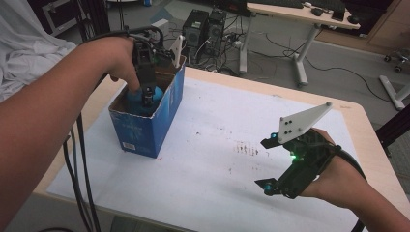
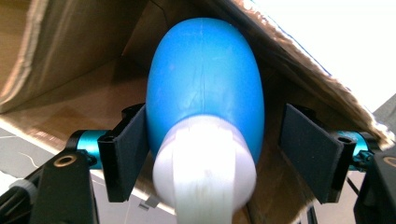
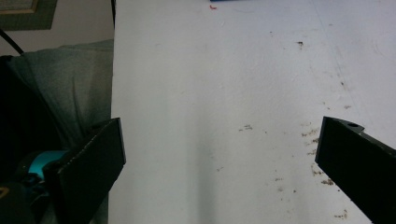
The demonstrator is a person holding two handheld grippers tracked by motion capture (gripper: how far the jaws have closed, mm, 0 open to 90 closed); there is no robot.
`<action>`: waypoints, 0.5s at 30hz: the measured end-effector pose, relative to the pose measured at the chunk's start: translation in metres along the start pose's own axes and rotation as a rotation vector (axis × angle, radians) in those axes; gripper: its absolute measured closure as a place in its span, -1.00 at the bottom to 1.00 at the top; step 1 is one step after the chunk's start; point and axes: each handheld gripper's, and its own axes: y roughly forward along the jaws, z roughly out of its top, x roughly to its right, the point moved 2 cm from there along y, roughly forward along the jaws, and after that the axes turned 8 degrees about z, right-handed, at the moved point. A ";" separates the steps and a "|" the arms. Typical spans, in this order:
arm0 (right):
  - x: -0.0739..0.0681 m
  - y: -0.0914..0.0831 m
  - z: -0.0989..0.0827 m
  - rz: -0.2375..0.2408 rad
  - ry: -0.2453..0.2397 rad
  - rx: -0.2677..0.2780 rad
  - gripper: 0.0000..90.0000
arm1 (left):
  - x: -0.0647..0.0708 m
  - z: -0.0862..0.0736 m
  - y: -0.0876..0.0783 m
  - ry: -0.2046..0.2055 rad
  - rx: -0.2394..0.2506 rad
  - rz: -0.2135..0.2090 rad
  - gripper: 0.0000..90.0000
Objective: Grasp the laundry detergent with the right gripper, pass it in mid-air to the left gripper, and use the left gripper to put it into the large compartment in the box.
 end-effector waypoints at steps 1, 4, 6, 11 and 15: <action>0.000 0.000 0.000 -0.001 0.001 -0.001 -0.98 | -0.001 0.000 -0.003 0.004 -0.004 0.007 -0.47; 0.000 -0.001 0.000 0.001 -0.002 0.001 -0.98 | -0.002 -0.001 -0.011 0.004 0.003 0.016 -0.50; 0.000 -0.002 0.000 0.000 -0.003 0.000 -0.99 | -0.002 -0.001 -0.016 0.004 0.006 0.020 -0.50; 0.000 -0.006 0.001 0.001 -0.004 -0.008 -0.98 | -0.001 -0.003 -0.029 -0.001 0.020 0.038 -0.58; 0.002 -0.012 0.002 0.011 -0.005 -0.015 -0.98 | 0.002 -0.005 -0.040 0.016 0.029 0.041 -0.59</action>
